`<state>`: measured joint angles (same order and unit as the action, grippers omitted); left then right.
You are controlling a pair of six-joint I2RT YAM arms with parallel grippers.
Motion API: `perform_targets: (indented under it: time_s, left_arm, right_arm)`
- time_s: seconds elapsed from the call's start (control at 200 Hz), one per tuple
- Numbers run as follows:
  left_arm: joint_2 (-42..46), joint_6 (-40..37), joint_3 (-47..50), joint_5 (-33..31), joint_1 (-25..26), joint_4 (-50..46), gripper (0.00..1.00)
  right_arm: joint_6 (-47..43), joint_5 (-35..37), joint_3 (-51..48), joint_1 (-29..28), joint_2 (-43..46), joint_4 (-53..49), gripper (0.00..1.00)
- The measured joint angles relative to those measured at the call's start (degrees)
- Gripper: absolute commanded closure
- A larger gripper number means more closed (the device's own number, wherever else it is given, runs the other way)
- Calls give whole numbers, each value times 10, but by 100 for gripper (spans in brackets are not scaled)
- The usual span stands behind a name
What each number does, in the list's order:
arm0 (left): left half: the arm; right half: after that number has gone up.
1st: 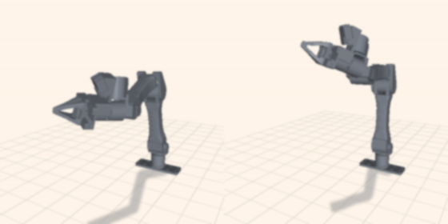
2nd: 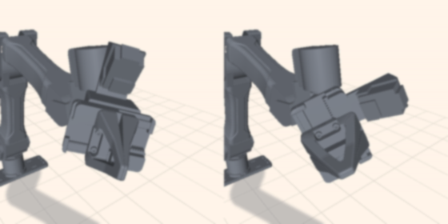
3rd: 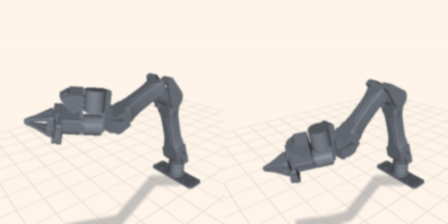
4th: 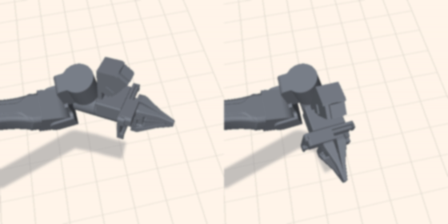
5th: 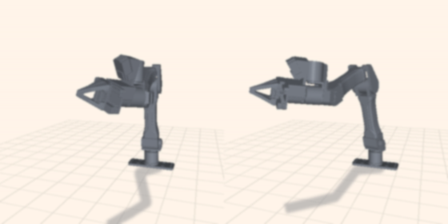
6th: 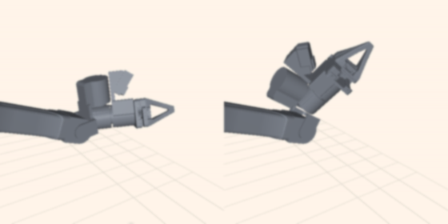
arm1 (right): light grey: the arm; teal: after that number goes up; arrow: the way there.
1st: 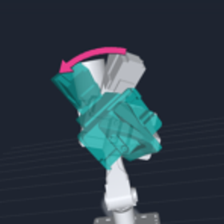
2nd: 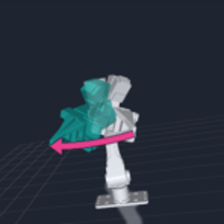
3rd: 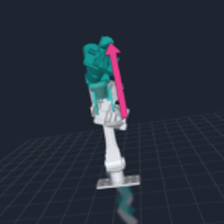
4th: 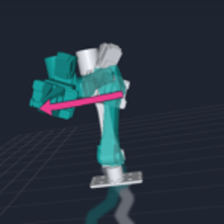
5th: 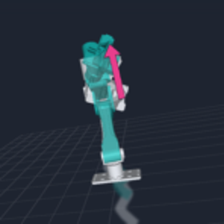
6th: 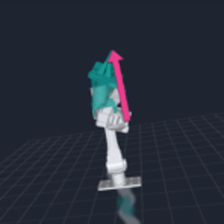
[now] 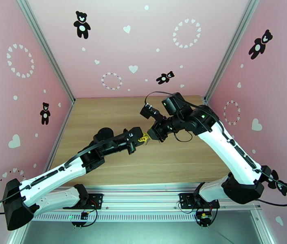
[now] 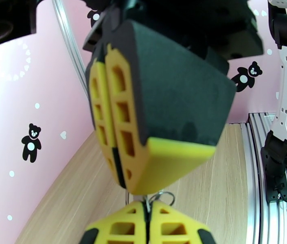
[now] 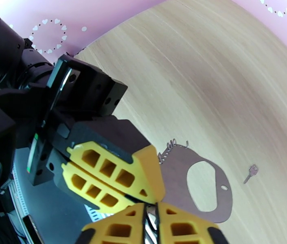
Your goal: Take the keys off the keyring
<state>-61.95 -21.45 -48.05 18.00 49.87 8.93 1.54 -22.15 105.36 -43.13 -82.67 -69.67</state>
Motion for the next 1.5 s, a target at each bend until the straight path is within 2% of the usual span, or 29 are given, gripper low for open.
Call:
perform_targets:
  time_s: [0.07, 0.35, 0.761, 1.111, 1.502]
  left_arm:
    - [0, 0, 0, 0, 0, 0, 100]
    - [0, 2, 0, 0, 0, 4, 100]
    - [1, 64, 0, 16, 0, 57, 100]
    - [2, 129, 0, 12, 0, 74, 100]
    - [-27, 187, -1, -11, -2, 101, 100]
  right_arm:
    - [-2, 1, 1, 0, 0, -1, 100]
    - [-6, 5, -2, 0, 7, 3, 100]
    - [55, -2, -75, -2, 85, 113, 100]
    - [101, 30, -179, -21, 155, 253, 100]
    - [89, 76, -293, -34, 200, 429, 100]
